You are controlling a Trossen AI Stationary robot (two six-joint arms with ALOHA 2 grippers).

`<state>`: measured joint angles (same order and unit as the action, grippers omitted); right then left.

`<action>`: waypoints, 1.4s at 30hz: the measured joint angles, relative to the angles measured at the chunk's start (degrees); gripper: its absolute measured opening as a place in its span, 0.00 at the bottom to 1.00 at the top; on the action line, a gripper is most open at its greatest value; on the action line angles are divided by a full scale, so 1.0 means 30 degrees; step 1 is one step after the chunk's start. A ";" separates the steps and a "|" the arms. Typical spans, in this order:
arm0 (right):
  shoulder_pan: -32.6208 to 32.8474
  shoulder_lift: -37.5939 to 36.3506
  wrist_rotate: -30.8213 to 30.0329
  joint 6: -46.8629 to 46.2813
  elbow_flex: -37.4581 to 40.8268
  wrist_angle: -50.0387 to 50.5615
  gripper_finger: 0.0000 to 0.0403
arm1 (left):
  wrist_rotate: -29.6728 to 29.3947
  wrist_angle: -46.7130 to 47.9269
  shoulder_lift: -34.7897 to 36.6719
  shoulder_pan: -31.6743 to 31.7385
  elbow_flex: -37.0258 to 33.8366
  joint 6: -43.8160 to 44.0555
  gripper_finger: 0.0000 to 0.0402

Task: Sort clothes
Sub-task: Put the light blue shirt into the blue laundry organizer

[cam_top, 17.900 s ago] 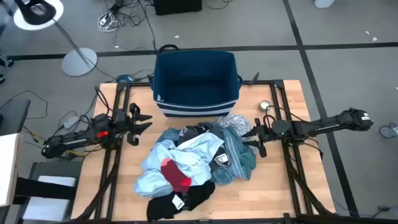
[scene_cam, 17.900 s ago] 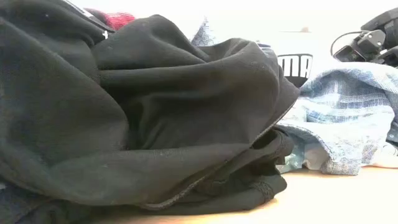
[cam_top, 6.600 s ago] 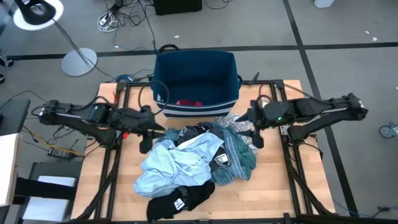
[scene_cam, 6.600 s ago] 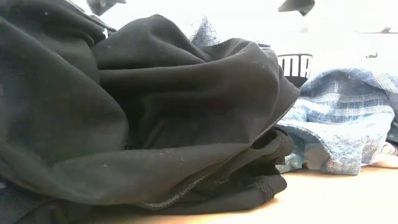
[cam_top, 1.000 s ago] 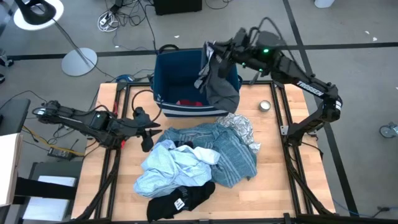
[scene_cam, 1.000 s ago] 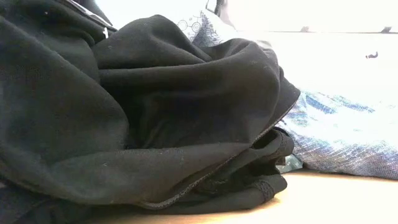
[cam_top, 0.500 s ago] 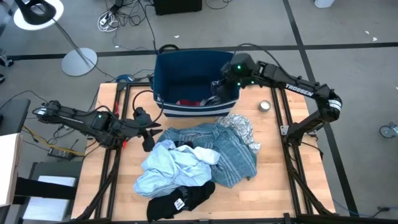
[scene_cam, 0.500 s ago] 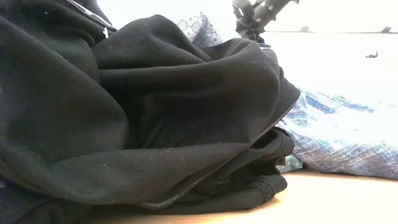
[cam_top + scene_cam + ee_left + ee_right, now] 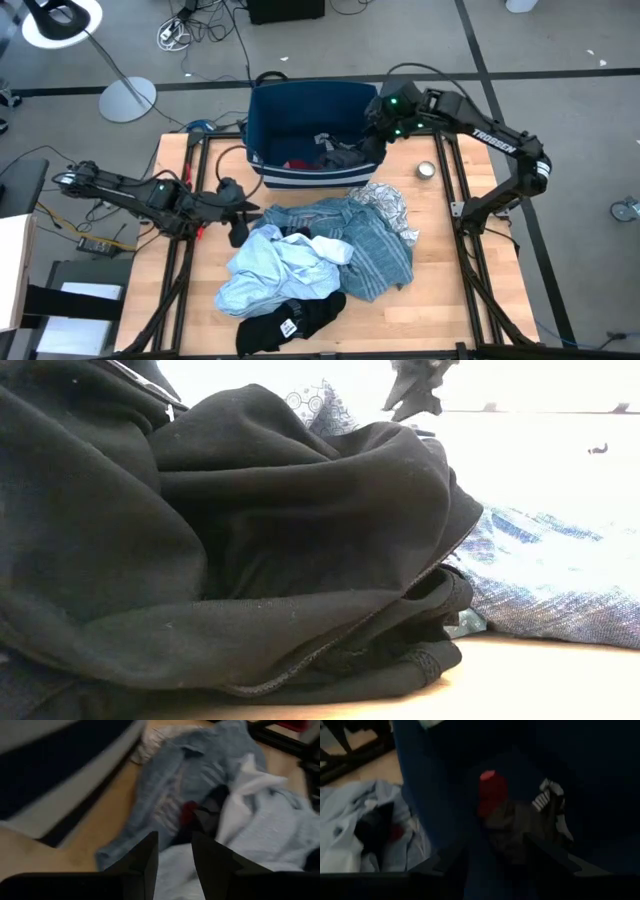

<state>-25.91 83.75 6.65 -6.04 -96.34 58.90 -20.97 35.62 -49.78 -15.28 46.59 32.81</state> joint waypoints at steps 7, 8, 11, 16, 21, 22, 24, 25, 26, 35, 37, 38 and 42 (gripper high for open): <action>0.0138 -0.1559 -0.1296 0.0594 -0.0137 0.2349 0.44 | 0.1290 -0.0495 -0.2521 -0.1360 0.0000 0.0860 0.31; 0.0157 -0.1866 -0.1300 0.0575 -0.0137 0.2633 0.44 | 0.1510 -0.0462 -0.2848 -0.1468 0.0000 0.1017 0.31; 0.0421 -0.2852 -0.1361 0.0375 -0.0137 0.3200 0.44 | 0.2209 -0.0217 -0.3530 -0.1590 0.0000 0.0677 0.31; 0.1367 -0.4711 -0.1361 -0.0656 -0.0137 0.3608 0.44 | 0.2380 0.0441 -0.3947 -0.1583 0.0000 -0.1070 0.31; 0.2805 -0.6347 -0.1835 -0.1736 -0.0137 0.3880 0.44 | 0.2876 0.0581 -0.4173 -0.1547 0.0000 -0.1784 0.30; 0.3101 -0.6637 -0.2185 -0.1964 -0.0137 0.4058 0.44 | 0.3295 0.0409 -0.4176 -0.1532 0.0001 -0.1693 0.29; 0.3728 -0.7237 -0.2821 -0.2411 0.0033 0.4333 0.44 | 0.4158 0.0067 -0.4301 -0.1532 0.0015 -0.1337 0.21; 0.4004 -0.7570 -0.3175 -0.2601 0.0272 0.4430 0.44 | 0.4527 0.0013 -0.4332 -0.1536 0.0009 -0.1272 0.16; 0.4263 -0.7917 -0.3532 -0.2777 0.0579 0.4457 0.44 | 0.4957 -0.0153 -0.4333 -0.1539 0.0007 -0.1254 0.09; 0.6148 -1.1027 -0.5672 -0.5781 0.5305 0.4201 0.44 | 0.5724 -0.0936 -0.4311 -0.1546 0.1003 -0.0569 0.01; 0.6452 -1.1616 -0.5898 -0.6285 0.6703 0.3629 0.44 | 0.5630 -0.0945 -0.4311 -0.1546 0.1649 -0.0923 0.00; 0.6560 -1.1900 -0.5928 -0.6471 0.7446 0.3289 0.44 | 0.5594 -0.0998 -0.4302 -0.1546 0.1938 -0.0942 0.00; 0.7020 -1.2938 -0.5930 -0.6988 1.0111 0.1403 0.44 | 0.5580 -0.1036 -0.4288 -0.1546 0.2310 -0.0776 0.01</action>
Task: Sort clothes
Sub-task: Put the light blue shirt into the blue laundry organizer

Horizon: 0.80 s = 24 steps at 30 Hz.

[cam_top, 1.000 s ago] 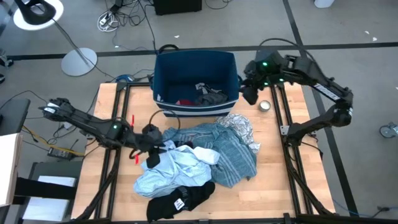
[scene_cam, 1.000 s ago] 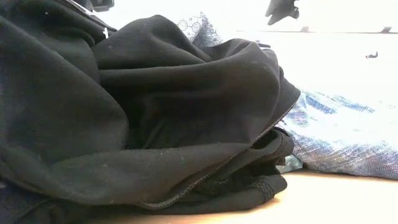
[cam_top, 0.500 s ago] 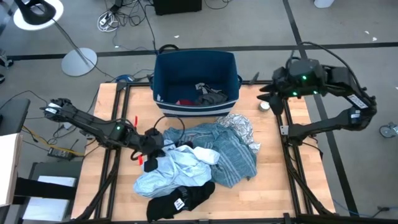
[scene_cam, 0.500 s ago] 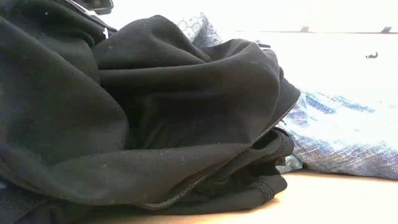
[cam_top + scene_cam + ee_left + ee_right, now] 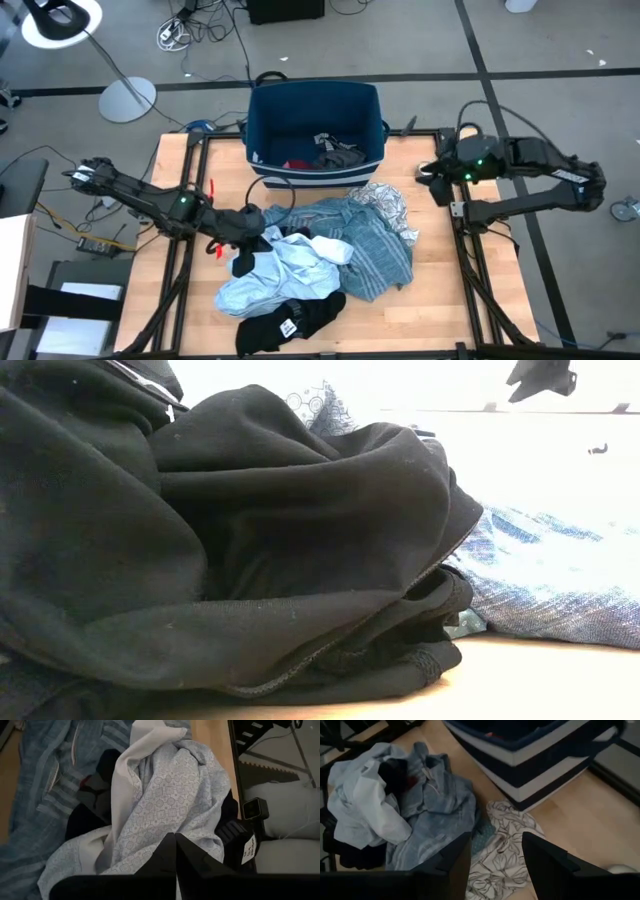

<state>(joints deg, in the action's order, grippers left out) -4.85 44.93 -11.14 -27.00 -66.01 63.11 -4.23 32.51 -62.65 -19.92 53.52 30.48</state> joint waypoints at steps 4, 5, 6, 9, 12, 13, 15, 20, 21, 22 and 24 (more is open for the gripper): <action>0.0349 -0.0789 0.0000 -0.0052 0.2090 -0.2090 0.44 | -0.0002 0.0000 -0.0008 -0.0080 -0.0012 0.0965 0.03; 0.0434 -0.0946 0.0000 -0.0052 0.2516 -0.2612 0.44 | 0.0000 0.0000 -0.0008 -0.0086 -0.0022 0.1245 0.04; 0.0501 -0.1066 0.0000 -0.0052 0.2892 -0.3040 0.44 | 0.0000 0.0000 -0.0008 -0.0080 -0.0022 0.1503 0.06; 0.0643 -0.1290 0.0008 -0.0052 0.3833 -0.4259 0.44 | -0.0164 0.0000 -0.0008 -0.0073 -0.0022 0.1566 0.11; 0.0677 -0.1315 0.0008 -0.0049 0.4383 -0.5003 0.44 | -0.1039 0.0034 -0.0008 -0.0073 -0.0034 0.1438 0.19; 0.0673 -0.1306 0.0008 -0.0044 0.4529 -0.5309 0.44 | -0.1349 0.0054 -0.0008 -0.0073 -0.0036 0.1213 0.22; 0.0673 -0.1306 0.0033 -0.0016 0.4831 -0.5762 0.44 | -0.1782 0.0066 -0.0008 -0.0072 -0.0036 0.0488 0.28; 0.0732 -0.1306 0.0080 0.0022 0.4994 -0.5997 0.44 | -0.1916 0.0073 -0.0008 -0.0066 -0.0044 -0.0549 0.35; 0.0768 -0.1313 0.0080 0.0021 0.4994 -0.6018 0.44 | -0.1907 0.0090 -0.0008 -0.0073 -0.0044 -0.0508 0.36; 0.0835 -0.1326 0.0080 0.0021 0.4994 -0.6019 0.44 | -0.1883 0.0097 -0.0008 -0.0075 -0.0051 -0.0495 0.36; 0.0965 -0.1354 0.0080 0.0021 0.4994 -0.6025 0.44 | -0.1879 0.0129 -0.0008 -0.0171 -0.0051 -0.0477 0.35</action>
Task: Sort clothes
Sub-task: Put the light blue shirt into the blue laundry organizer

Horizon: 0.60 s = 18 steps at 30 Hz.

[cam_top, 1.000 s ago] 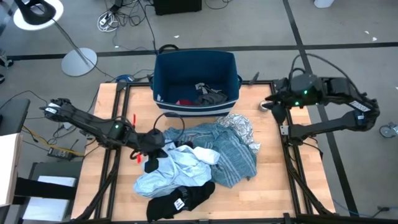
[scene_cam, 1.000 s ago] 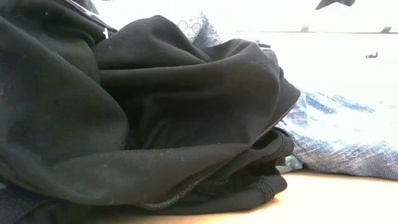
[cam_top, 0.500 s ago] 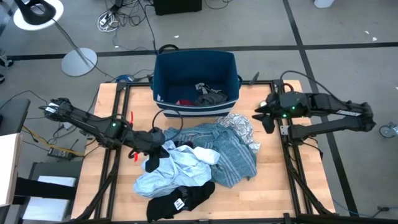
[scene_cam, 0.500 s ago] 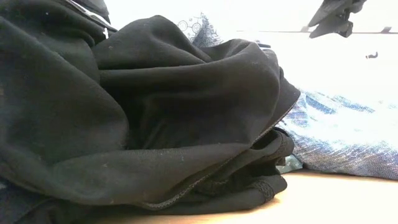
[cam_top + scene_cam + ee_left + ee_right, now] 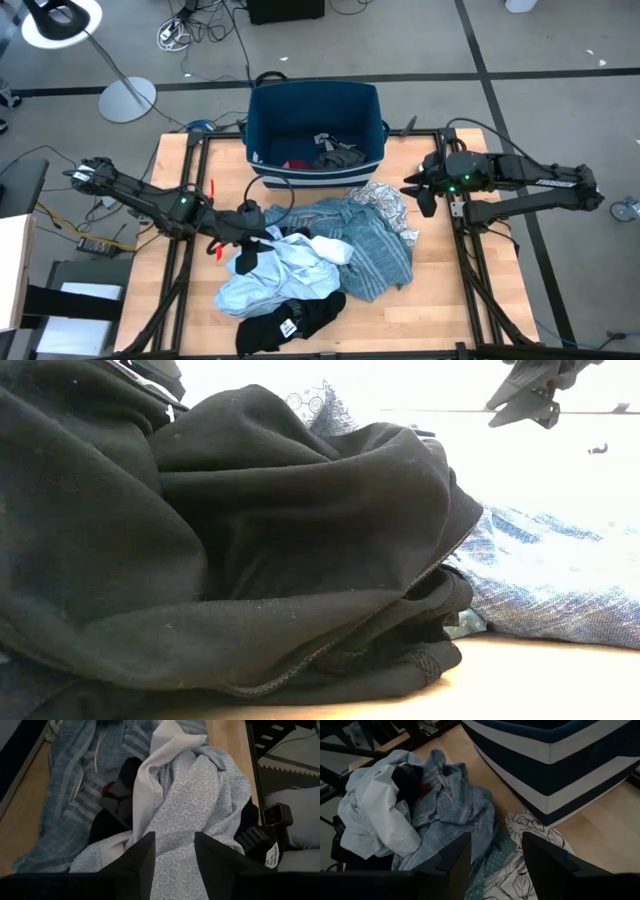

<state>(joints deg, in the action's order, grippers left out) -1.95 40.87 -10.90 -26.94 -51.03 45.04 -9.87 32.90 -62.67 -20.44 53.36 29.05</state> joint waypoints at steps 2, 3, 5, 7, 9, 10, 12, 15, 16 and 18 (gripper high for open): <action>0.0181 0.0004 0.0010 -0.0057 0.0000 0.0000 0.44 | 0.0015 0.0046 -0.0011 -0.0146 0.0000 -0.0031 0.33; 0.0295 0.0012 0.0015 -0.0131 0.0000 0.0002 0.44 | 0.0009 0.0046 -0.0122 -0.0224 0.0000 -0.0055 0.33; 0.0562 0.0012 0.0007 -0.0160 0.0000 0.0000 0.44 | 0.0041 0.0381 -0.0359 -0.0251 0.0000 -0.0062 0.31; 0.0812 0.0012 0.0007 -0.0219 0.0000 0.0000 0.44 | 0.0097 0.1014 -0.0664 -0.0329 -0.0007 -0.0047 0.30; 0.1086 0.0026 -0.0009 -0.0558 0.0000 0.0002 0.44 | 0.0109 0.1367 -0.1129 -0.0368 -0.0007 -0.0058 0.30; 0.1212 0.0026 -0.0049 -0.0653 0.0000 0.0000 0.44 | 0.0128 0.1482 -0.1415 -0.0375 -0.0007 -0.0069 0.30; 0.1442 0.0026 -0.0290 -0.0674 0.0000 -0.0003 0.44 | 0.0168 0.1545 -0.1985 -0.0375 -0.0007 -0.0076 0.30; 0.1782 0.0026 -0.0588 -0.0953 0.0000 0.0000 0.44 | 0.0596 0.1681 -0.2809 -0.0355 -0.0007 -0.0260 0.30; 0.1860 0.0026 -0.0718 -0.0961 0.0007 0.0000 0.44 | 0.0852 0.1805 -0.3071 -0.0354 -0.0007 -0.0328 0.30; 0.2012 0.0026 -0.0934 -0.0984 0.0000 0.0000 0.44 | 0.1169 0.1971 -0.3441 -0.0362 -0.0007 -0.0003 0.28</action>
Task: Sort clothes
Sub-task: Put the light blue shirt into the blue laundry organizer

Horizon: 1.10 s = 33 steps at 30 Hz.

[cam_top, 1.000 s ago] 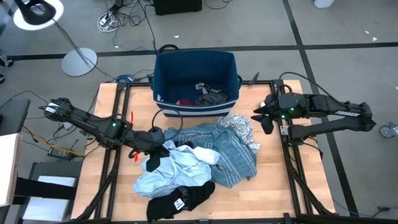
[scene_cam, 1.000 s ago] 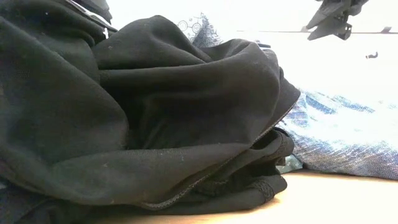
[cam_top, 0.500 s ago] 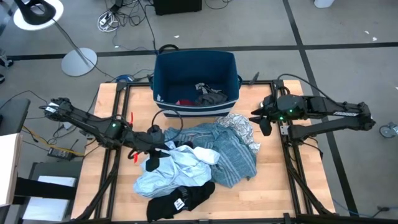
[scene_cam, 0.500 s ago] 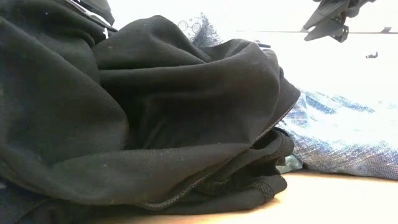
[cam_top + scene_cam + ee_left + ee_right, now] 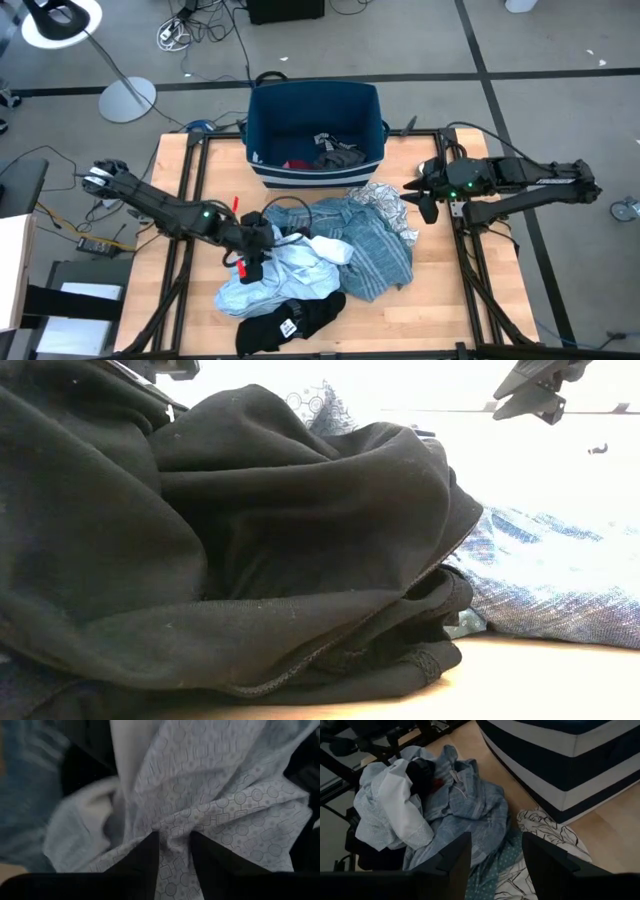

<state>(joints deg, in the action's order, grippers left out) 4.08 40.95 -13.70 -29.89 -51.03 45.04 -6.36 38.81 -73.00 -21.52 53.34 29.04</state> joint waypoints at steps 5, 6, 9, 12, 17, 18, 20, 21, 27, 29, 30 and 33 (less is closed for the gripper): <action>0.0274 0.0007 -0.0245 -0.0093 0.0007 0.0000 0.44 | 0.0033 0.0461 0.0108 0.0009 0.0299 0.0123 0.05; 0.0320 0.0007 -0.0382 -0.0143 0.0007 0.0007 0.44 | 0.0003 0.0653 0.0258 0.0009 0.0606 0.0027 0.03; 0.0493 0.0055 -0.0647 -0.0160 0.0007 0.0012 0.44 | -0.0620 0.1645 0.0731 -0.0002 0.2118 -0.0152 0.01; 0.0662 0.0231 -0.0676 -0.0143 0.0007 0.0022 0.44 | -0.1948 0.3527 0.0963 0.0009 0.4219 -0.0552 0.01; 0.1082 0.0814 -0.1121 -0.0022 0.0007 0.0029 0.44 | -0.4638 0.6535 0.1014 0.0009 0.8512 -0.1393 0.00; 0.1160 0.0987 -0.1317 -0.0022 0.0007 0.0036 0.44 | -0.5121 0.6745 0.1014 0.0009 0.9288 -0.1694 0.00; 0.1375 0.1406 -0.1679 -0.0032 0.0007 0.0030 0.44 | -0.6181 0.6801 0.1014 0.0009 1.0779 -0.2637 0.00; 0.1480 0.1644 -0.1815 -0.0048 0.0007 0.0035 0.44 | -0.6738 0.6803 0.1014 0.0009 1.1502 -0.3154 0.00; 0.2108 0.3369 -0.2303 -0.0080 0.0013 0.0022 0.44 | -1.0301 0.5780 0.1014 0.0418 1.5079 -0.6637 0.00; 0.2358 0.3978 -0.2371 -0.0170 0.0015 -0.0069 0.44 | -1.1113 0.4724 0.1014 0.0806 1.5860 -0.8070 0.00; 0.2518 0.4270 -0.2491 -0.0175 0.0015 -0.0232 0.44 | -1.1327 0.4048 0.1014 0.1021 1.6211 -0.8813 0.00; 0.2923 0.5200 -0.2885 0.0077 0.0015 -0.1885 0.44 | -1.1452 0.1429 0.1014 0.1710 1.6992 -1.0907 0.00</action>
<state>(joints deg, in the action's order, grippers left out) 12.85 56.55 -22.35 -29.66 -50.98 39.38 -40.72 43.10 -69.95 -16.39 104.32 -3.68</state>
